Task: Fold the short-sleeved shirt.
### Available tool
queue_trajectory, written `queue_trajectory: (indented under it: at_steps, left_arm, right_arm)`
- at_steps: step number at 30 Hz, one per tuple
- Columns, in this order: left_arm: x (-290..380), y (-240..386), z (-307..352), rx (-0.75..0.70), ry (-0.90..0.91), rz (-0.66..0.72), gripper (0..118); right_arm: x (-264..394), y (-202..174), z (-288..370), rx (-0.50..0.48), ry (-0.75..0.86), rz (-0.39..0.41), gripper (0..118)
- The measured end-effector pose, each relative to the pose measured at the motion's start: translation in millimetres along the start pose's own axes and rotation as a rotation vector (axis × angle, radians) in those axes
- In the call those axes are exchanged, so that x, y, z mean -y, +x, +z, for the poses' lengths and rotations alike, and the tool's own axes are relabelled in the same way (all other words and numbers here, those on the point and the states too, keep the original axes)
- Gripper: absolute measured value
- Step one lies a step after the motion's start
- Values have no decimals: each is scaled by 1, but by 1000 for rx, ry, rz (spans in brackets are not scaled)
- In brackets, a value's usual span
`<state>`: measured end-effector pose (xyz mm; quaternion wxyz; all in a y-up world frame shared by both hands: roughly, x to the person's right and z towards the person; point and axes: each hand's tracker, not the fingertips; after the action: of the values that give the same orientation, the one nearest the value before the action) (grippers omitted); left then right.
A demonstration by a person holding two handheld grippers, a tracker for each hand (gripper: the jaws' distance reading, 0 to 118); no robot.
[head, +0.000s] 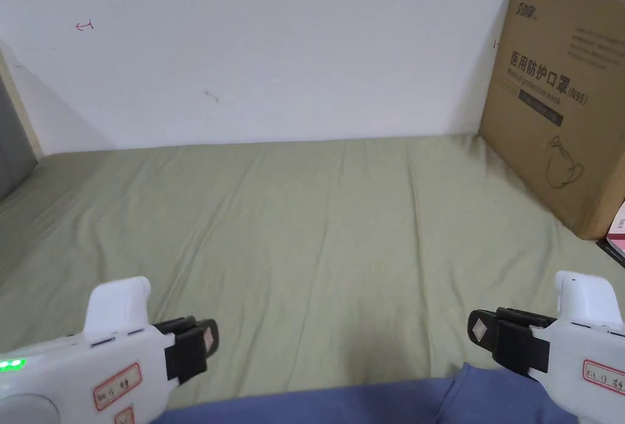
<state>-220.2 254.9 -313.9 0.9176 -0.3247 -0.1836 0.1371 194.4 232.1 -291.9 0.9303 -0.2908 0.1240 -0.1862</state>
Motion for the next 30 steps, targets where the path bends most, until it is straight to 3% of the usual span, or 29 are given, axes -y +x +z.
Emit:
queue_trajectory:
  at_steps: [3, 8, 11, 12, 13, 14, 15, 16, 18, 21, 23, 30]
  left_arm:
    - [-6, -19, 6, 9, -29, 45, 0]
    - [-9, -134, 7, -57, -175, 208, 0]
    - [8, -200, -3, -51, -319, 423, 0]
    - [15, -218, -7, -29, -338, 477, 6]
    - [24, -230, -12, -19, -350, 527, 24]
    - [32, -245, -16, -25, -351, 568, 56]
    - [39, -258, -22, -27, -350, 595, 104]
    - [48, -273, -34, 4, -378, 641, 118]
    - [67, -291, -47, 77, -413, 755, 116]
    - [89, -312, -70, 355, -370, 867, 118]
    - [96, -317, -86, 538, -341, 844, 118]
    - [106, -309, -136, 796, -389, 771, 118]
  right_arm:
    - [-1, -5, 5, 3, -3, 28, 0]
    - [-2, -17, 13, 36, -32, 135, 0]
    - [2, -26, 9, 48, -64, 122, 0]
    - [3, -26, 6, 45, -80, 104, 0]
    - [4, -25, 2, 39, -95, 78, 0]
    - [5, -25, -1, 37, -107, 55, 0]
    - [6, -25, -5, 37, -117, 31, 0]
    - [7, -23, -9, 34, -128, -4, 0]
    - [10, -20, -15, 35, -153, -55, 0]
    - [15, -16, -21, 76, -184, -85, 0]
    - [17, -12, -24, 110, -211, -102, 0]
    - [16, -11, -34, 144, -252, -178, 0]
